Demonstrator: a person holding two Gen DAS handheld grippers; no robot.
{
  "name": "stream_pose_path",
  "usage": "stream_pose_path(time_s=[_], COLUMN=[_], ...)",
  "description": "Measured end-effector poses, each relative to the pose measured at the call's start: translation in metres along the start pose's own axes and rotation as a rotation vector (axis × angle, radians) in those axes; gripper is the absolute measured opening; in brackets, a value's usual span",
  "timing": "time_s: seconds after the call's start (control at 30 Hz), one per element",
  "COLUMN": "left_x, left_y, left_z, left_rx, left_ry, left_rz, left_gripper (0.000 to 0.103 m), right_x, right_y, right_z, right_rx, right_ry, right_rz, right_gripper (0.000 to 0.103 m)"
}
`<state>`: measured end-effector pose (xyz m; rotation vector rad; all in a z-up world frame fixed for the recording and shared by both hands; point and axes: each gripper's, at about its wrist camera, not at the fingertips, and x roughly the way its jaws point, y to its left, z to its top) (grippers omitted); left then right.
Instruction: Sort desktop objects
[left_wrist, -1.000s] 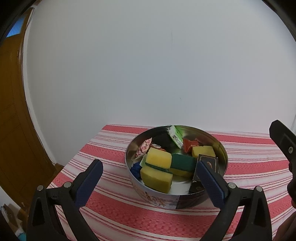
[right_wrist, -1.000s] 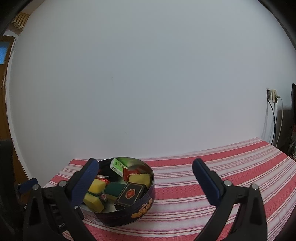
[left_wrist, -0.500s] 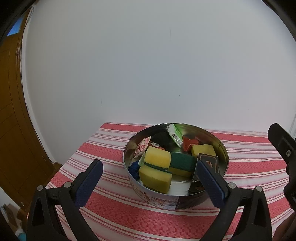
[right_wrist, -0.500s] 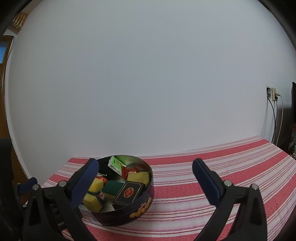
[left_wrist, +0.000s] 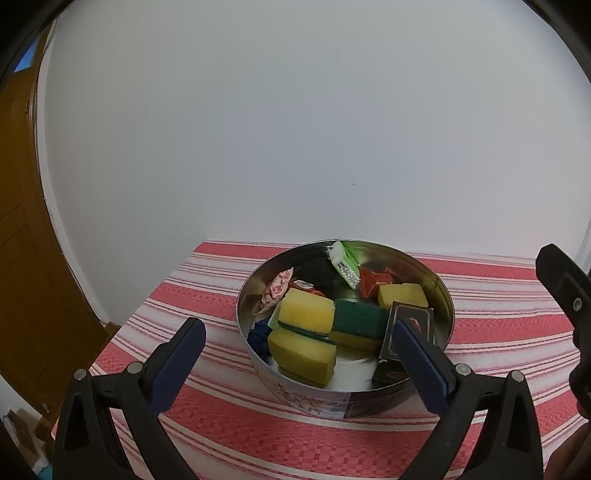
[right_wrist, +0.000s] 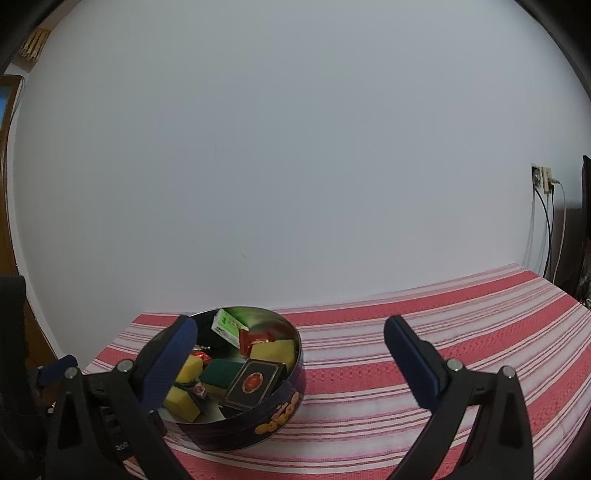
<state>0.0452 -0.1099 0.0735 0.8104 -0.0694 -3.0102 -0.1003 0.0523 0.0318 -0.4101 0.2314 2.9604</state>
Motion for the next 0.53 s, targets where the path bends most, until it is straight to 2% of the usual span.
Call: stream_pose_path(time_s=[0.53], left_x=[0.0], left_y=[-0.005], left_z=[0.001], left_rx=[0.006], left_ry=[0.006], left_rz=[-0.026], left_gripper=[0.102], right_x=[0.001], right_y=[-0.013], right_z=[-0.001], right_rx=[0.015], right_ry=[0.009], right_rz=[-0.005], right_gripper=[0.103])
